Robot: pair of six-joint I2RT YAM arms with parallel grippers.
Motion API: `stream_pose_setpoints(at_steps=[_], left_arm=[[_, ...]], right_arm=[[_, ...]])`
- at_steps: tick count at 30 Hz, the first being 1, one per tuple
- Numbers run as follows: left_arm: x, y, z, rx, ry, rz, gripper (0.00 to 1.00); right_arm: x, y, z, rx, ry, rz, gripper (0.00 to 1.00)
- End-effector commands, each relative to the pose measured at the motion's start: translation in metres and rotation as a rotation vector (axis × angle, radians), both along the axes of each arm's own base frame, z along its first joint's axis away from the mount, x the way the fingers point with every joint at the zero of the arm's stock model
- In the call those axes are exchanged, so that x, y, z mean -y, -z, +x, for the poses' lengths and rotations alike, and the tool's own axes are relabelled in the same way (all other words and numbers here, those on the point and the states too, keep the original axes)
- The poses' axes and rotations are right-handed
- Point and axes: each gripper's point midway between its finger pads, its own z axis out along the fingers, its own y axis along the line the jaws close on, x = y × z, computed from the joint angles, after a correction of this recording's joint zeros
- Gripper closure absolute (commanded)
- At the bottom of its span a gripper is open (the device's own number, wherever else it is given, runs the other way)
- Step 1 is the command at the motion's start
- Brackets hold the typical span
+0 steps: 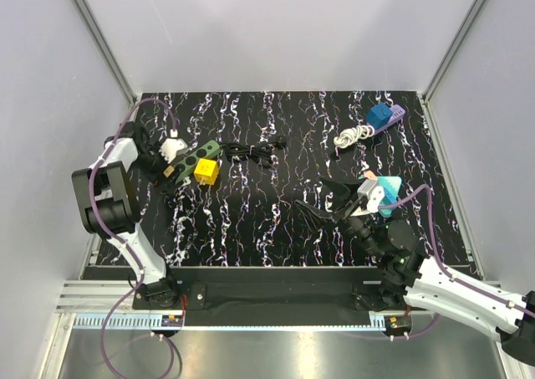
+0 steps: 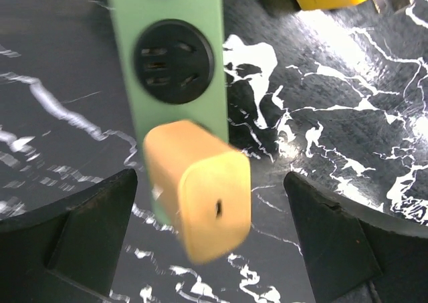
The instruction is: Insert the plug
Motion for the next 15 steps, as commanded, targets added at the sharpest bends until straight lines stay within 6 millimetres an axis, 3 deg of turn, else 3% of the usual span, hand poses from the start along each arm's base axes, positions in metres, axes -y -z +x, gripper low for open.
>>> stream_pose_setpoints(at_steps=[1, 7, 12, 15], left_arm=[[-0.007, -0.032, 0.014, 0.129, -0.064, 0.015, 0.01], [-0.008, -0.06, 0.023, 0.236, -0.135, -0.002, 0.01], [-0.001, -0.066, 0.024, 0.267, -0.208, -0.041, 0.01], [-0.002, -0.087, 0.034, 0.348, -0.254, -0.056, 0.01]], right_arm=[[0.003, -0.015, 0.001, 0.019, 0.017, 0.018, 0.0], [-0.002, -0.009, 0.002, 0.005, 0.007, -0.011, 0.0], [-0.003, -0.006, 0.003, -0.003, 0.01, -0.021, 0.0], [0.001, -0.006, 0.008, -0.023, 0.042, -0.019, 0.0]])
